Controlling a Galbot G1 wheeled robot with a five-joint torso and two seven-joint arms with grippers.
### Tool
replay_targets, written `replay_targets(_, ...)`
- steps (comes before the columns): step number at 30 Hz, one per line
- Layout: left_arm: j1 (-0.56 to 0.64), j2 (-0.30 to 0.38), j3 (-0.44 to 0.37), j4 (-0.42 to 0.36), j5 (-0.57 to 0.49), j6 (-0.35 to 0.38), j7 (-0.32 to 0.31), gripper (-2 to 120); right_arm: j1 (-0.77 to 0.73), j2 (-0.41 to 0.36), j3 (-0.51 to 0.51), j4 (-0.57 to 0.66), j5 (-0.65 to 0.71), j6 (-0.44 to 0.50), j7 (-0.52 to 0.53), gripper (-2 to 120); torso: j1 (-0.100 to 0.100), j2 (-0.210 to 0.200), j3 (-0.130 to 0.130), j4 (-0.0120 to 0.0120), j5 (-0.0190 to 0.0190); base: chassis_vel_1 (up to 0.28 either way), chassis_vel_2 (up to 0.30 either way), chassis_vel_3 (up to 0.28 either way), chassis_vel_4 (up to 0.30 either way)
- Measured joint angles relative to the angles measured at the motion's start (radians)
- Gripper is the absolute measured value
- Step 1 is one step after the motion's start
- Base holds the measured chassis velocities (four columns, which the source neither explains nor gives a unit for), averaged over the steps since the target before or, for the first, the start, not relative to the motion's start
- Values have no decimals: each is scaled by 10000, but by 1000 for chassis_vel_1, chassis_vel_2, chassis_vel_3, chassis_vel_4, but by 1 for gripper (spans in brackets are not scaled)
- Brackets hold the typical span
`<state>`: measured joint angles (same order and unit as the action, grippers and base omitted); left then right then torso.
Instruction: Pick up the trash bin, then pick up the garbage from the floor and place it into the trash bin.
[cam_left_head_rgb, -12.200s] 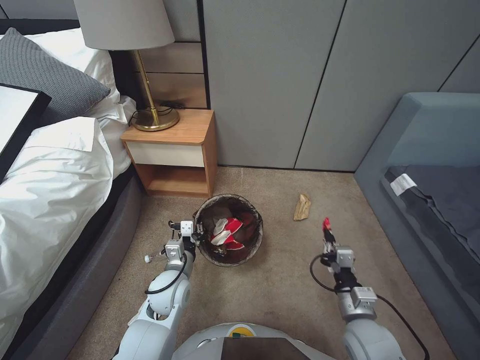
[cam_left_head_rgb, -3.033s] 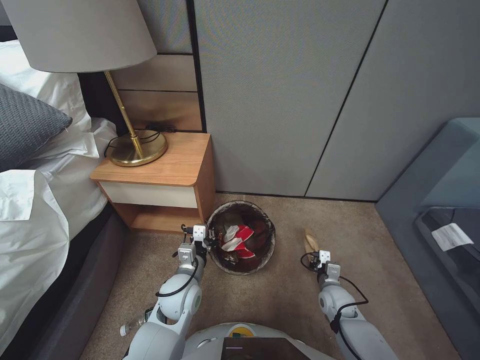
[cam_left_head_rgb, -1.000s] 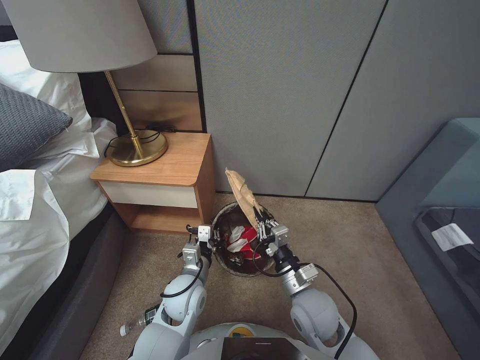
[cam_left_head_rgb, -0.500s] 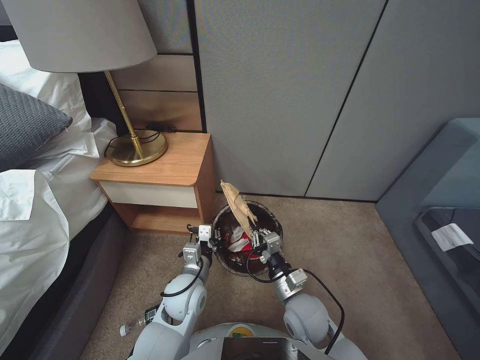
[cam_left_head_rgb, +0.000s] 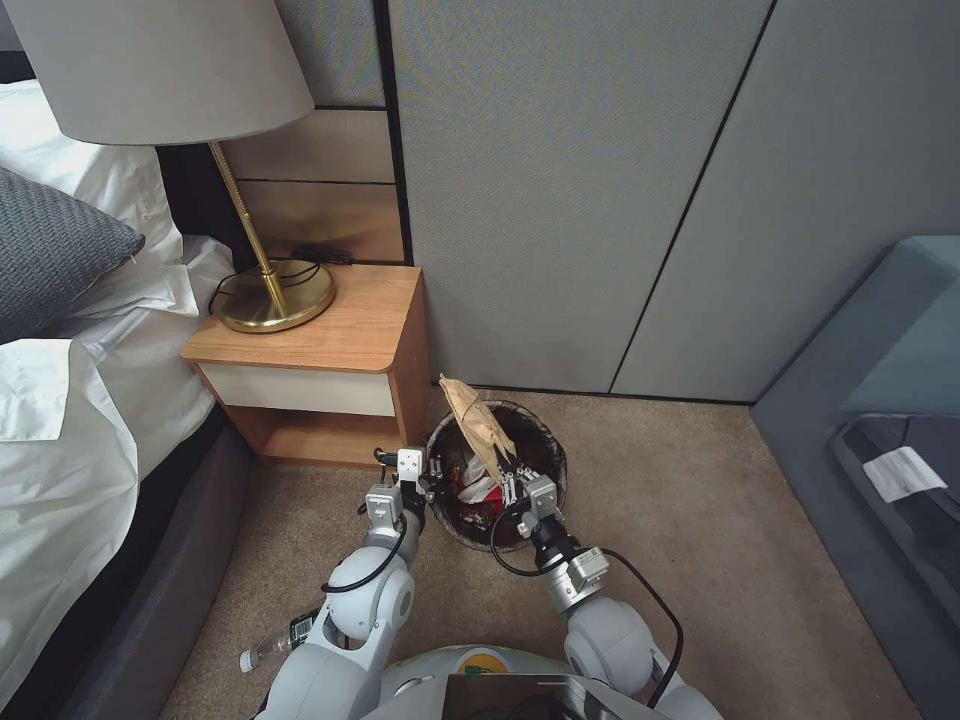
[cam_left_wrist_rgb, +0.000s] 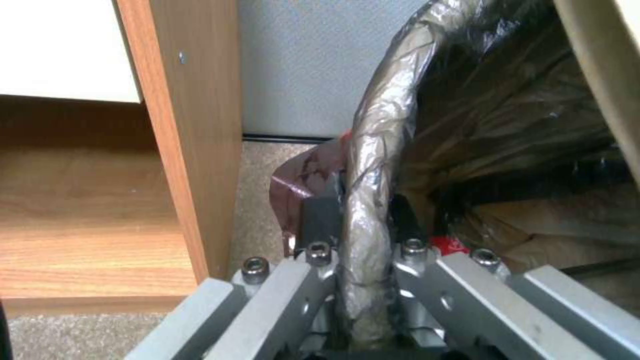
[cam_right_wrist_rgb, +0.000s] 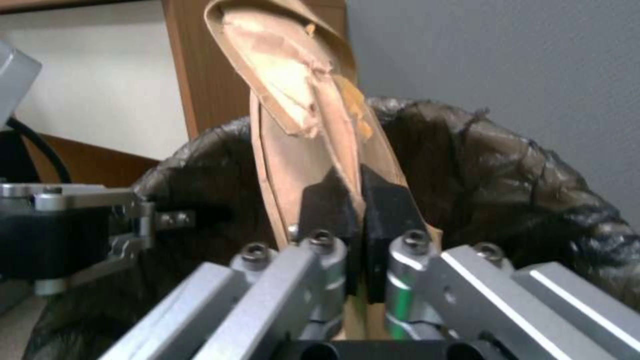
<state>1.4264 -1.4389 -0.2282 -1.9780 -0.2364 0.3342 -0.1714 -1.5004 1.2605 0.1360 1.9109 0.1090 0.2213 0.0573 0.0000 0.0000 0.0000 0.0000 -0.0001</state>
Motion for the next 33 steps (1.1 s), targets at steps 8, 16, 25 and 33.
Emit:
replay_targets(8, -3, -3, 47, -170, -318, 285, -189, 0, -48, -1, 39, -61, -91, 87, -10, 38, 0, 0, 0, 0, 0, 0, 0, 0, 0)
replay_targets(16, 36, 8, 48, -229, -424, 392, -274, 0, -86, -14, 115, -43, -109, 126, -24, 63, 0, 0, 0, 0, 0, 0, 0, 0, 0)
replay_targets(25, 41, -1, 38, -232, -427, 395, -276, 0, -100, -10, 146, 4, -116, 137, -31, 95, 0, 0, 0, 0, 1, 0, 0, 0, 0)
replay_targets(33, 40, -3, 37, -242, -431, 402, -276, 0, -103, -21, 200, 44, -116, 139, -37, 100, 0, 0, 0, 0, 0, 0, 0, 0, 0)
